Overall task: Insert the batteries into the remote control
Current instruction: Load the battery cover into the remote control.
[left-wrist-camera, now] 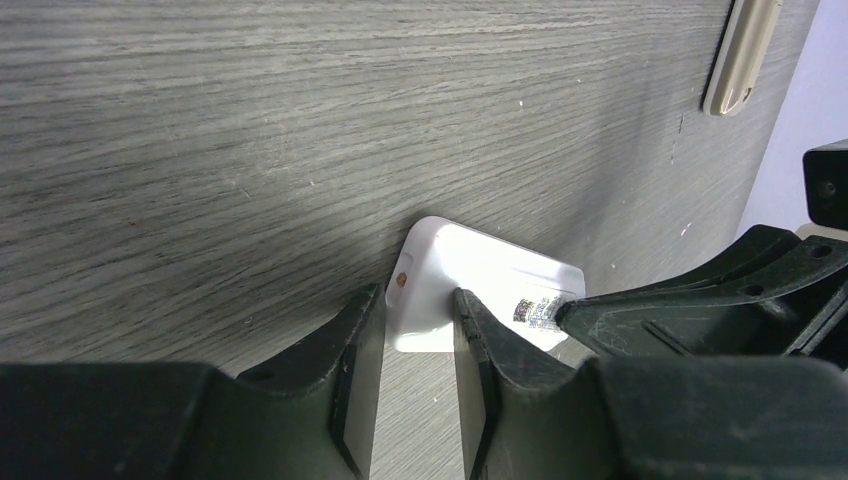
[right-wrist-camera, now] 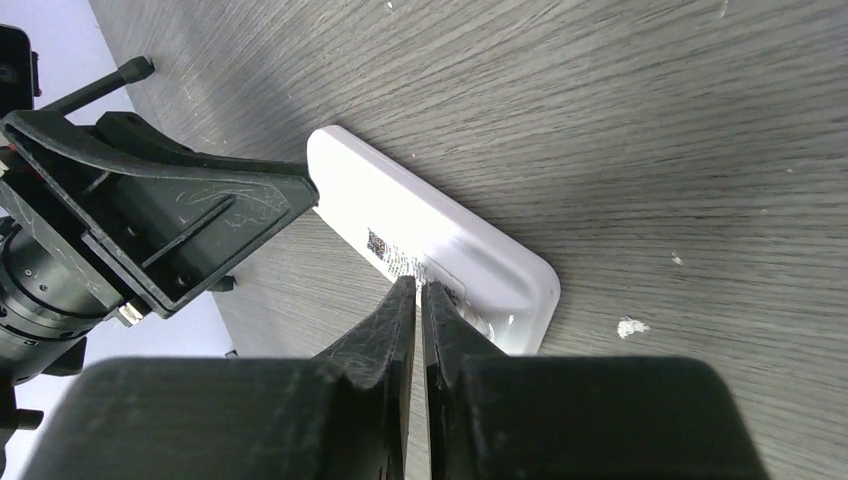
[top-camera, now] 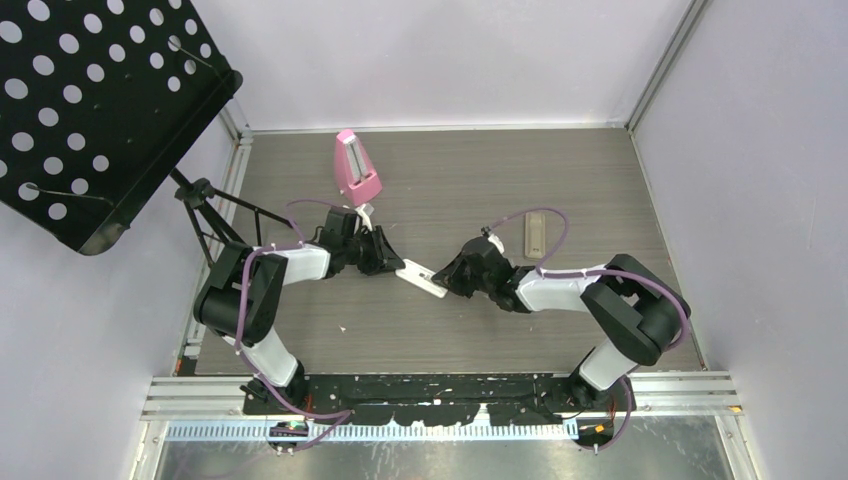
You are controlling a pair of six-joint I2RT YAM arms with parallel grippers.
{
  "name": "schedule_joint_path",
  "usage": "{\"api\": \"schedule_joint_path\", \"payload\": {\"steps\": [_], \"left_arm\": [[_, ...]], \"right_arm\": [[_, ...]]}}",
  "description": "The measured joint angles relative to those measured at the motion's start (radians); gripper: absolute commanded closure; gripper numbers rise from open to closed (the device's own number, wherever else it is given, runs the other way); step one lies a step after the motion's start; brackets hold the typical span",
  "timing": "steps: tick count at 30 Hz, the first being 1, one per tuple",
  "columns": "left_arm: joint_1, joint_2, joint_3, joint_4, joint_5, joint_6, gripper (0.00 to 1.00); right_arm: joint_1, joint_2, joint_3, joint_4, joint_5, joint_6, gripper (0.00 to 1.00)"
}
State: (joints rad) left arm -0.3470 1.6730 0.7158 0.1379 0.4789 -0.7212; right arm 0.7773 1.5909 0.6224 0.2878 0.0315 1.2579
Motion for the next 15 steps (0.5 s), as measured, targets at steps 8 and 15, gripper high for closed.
{"api": "schedule_joint_path", "payload": {"steps": [8,15], "left_arm": [[-0.004,-0.015,0.014,-0.038,-0.01,0.001,0.37],[-0.011,-0.156,0.075,-0.235,-0.2,0.058,0.01]], "right_arm": [[0.0,-0.027,0.007,-0.039,-0.007,-0.075,0.67],[0.001,-0.102,0.158,-0.214,-0.051,-0.37,0.12]]}}
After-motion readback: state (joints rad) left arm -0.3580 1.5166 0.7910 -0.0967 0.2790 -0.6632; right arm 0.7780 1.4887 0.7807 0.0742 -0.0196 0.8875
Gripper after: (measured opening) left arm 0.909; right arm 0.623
